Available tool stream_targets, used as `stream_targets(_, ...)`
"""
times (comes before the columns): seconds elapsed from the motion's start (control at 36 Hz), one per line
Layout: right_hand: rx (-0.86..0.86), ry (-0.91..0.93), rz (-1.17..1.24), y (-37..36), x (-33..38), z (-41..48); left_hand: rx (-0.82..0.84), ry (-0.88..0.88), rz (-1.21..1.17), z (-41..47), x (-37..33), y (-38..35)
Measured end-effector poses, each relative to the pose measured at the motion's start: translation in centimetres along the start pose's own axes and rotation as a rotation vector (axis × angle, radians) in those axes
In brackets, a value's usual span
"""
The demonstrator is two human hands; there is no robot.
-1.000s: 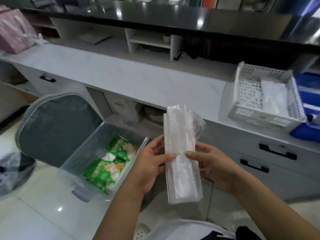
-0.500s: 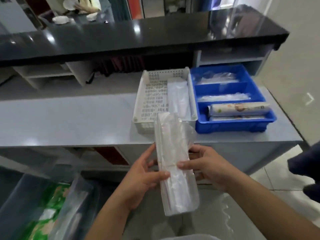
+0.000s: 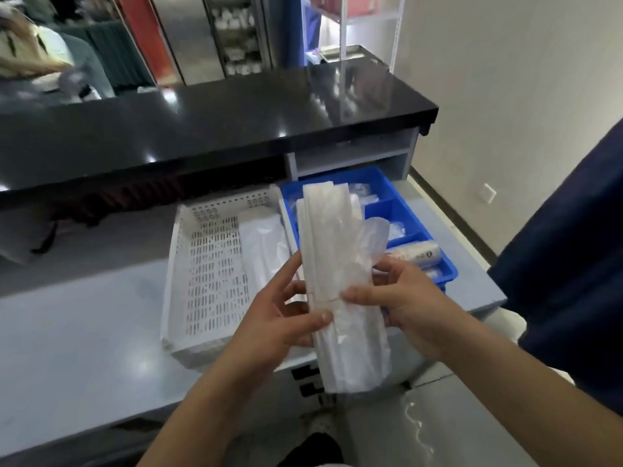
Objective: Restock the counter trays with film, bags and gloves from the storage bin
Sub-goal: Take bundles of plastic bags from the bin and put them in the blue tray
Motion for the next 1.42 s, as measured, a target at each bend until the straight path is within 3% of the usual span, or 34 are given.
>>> stream_targets(0.14, -0.137, 0.089, -0.128, 1.4, 4.6, 1.6, 0.13, -0.021, 0.025, 5.2, -2.5, 0.8)
stream_targets(0.25, -0.238, 0.15, -0.399, 2.9, 7.6, 3.1, 0.062, -0.093, 0.116, 9.7, -6.3, 3.9)
stream_targets(0.33, -0.359, 0.195, -0.637, 4.0, 9.3, 4.2, 0.098, -0.343, 0.449, 11.9, -11.2, 5.4)
stream_targets(0.44, -0.492, 0.229, -1.08, 4.0, 10.8, 6.0, 0.384, -0.539, 0.941, 13.4, -13.7, 1.5)
stream_targets(0.53, -0.537, 0.246, -1.32, 3.4, 11.6, 7.3, 0.571, -0.474, 1.371, 16.0, -11.1, -1.3)
stream_targets(0.58, -0.523, 0.297, -1.413, 2.8, 12.1, 8.0, 0.66, -0.347, 1.496, 17.9, -9.0, -1.6)
stream_targets(0.69, -0.474, 0.379, -1.478, 2.7, 13.6, 8.9, 0.674, -0.23, 1.483, 20.4, -7.2, -0.6)
stream_targets(0.86, -0.452, 0.594, -1.57, 2.9, 15.8, 10.6, 0.553, -0.236, 1.446, 22.0, -7.4, 0.5)
stream_targets(0.97, -0.443, 0.598, -1.634, 3.9, 17.7, 12.8, 0.472, -0.224, 1.404, 23.1, -8.3, 1.0)
stream_targets(1.14, -0.36, 0.74, -1.661, 4.3, 17.3, 15.5, 0.427, -0.121, 1.519, 24.9, -6.5, 1.1)
stream_targets(1.28, -0.328, 0.79, -1.694, 4.7, 14.8, 18.6, 0.359, -0.063, 1.687, 26.2, -2.4, 1.1)
stream_targets(1.42, -0.261, 0.665, -1.733, 6.5, 10.1, 23.5, 0.316, 0.026, 1.646, 26.5, 3.1, 1.7)
Point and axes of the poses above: each hand's wrist, its own z-axis towards the middle knuckle, its own y-axis out of the back of the hand, x = y × z, the point moved 9 cm from there along z, towards the middle knuckle, and after that the axes turned 13 degrees about -y, right-handed, at the moved point
